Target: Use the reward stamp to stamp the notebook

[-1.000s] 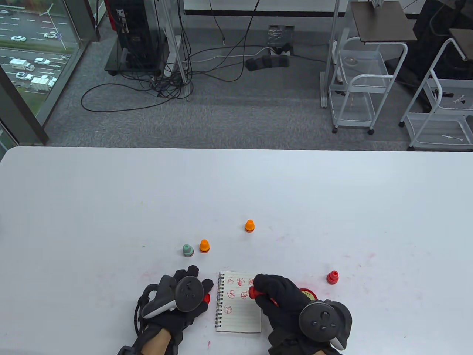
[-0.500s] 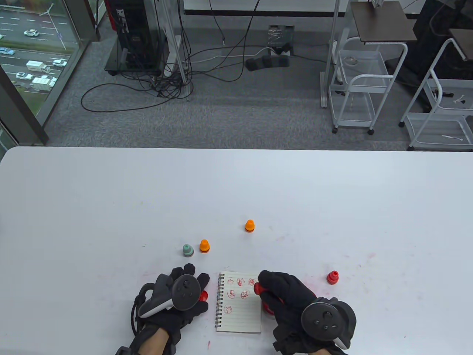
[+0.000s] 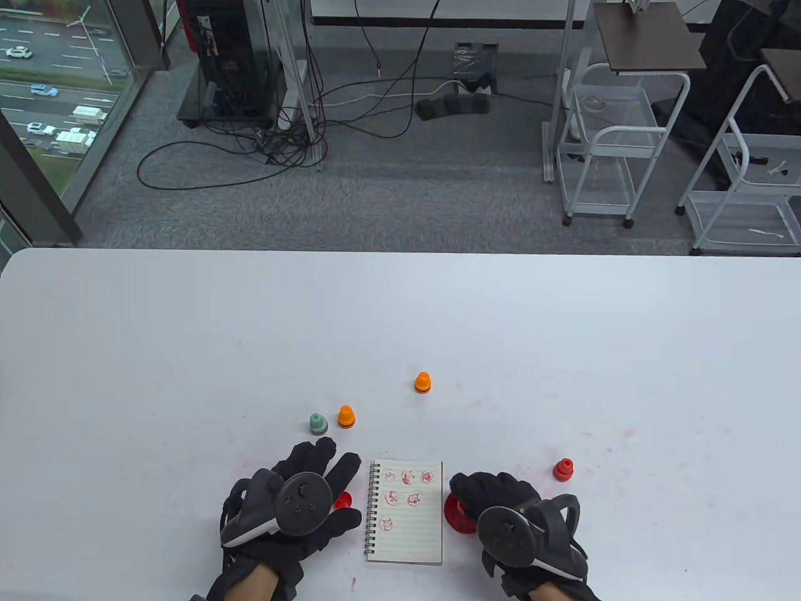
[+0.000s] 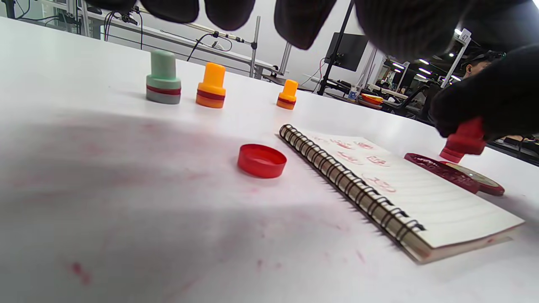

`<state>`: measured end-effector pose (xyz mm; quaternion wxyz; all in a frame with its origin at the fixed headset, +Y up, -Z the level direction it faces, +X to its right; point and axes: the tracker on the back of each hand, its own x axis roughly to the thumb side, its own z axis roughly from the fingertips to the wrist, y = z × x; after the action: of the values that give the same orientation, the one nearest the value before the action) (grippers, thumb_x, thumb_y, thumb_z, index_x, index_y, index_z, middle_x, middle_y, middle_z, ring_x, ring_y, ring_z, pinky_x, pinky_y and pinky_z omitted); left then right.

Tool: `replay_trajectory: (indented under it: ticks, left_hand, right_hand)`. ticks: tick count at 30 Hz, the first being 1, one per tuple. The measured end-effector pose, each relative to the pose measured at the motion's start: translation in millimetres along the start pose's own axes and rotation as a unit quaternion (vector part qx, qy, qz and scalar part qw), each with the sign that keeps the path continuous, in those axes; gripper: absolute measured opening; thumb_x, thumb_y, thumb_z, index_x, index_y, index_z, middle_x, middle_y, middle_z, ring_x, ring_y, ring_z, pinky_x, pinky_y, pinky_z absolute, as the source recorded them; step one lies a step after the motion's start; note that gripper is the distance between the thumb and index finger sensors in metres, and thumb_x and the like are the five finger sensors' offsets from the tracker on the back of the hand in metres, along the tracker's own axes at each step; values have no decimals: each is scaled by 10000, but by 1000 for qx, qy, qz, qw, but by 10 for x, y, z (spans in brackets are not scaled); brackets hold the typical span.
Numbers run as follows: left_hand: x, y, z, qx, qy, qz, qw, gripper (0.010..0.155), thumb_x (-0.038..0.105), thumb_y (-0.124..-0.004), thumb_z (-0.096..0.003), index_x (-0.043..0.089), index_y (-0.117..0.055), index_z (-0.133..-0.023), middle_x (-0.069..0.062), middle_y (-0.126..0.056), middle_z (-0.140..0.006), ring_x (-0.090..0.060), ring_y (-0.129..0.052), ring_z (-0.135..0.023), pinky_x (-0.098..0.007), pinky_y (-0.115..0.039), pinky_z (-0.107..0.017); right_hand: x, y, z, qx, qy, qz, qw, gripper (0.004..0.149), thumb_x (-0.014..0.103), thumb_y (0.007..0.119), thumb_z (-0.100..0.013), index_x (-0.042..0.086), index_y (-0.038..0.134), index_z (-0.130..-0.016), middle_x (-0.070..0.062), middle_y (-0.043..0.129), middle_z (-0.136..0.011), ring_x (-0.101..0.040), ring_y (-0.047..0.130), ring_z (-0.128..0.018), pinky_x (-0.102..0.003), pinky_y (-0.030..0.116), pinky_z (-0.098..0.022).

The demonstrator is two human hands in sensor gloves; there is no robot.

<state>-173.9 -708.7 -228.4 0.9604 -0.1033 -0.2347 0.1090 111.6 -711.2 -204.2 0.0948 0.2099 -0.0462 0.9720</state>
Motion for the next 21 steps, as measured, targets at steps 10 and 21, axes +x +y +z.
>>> replay_trajectory:
  ticks: [10,21]
  left_hand:
    - [-14,11,3,-1,8,3,1000,825,604,-674,-464,228,-529,-1184,-230,-387,-1231,-539,-480,-1067,-671,-532,-730]
    - [-17,12,0,-3,9,2,1000,813,600,-670,-467,224,-547,-1178,-231,-395,-1228,-537,-485,-1066,-669,-536,-729]
  right_hand:
    - [29,73,-22,41,-3,5,999,430,258,868,-389,222,901,-816,-80,1039,-752,-275,1020,-556,-408,900,-432]
    - [61,122,-63,72,5,20,997,425,250,847,-404,220,883,-826,-66,1037,-756,-277,989,-598,-416,880,-462]
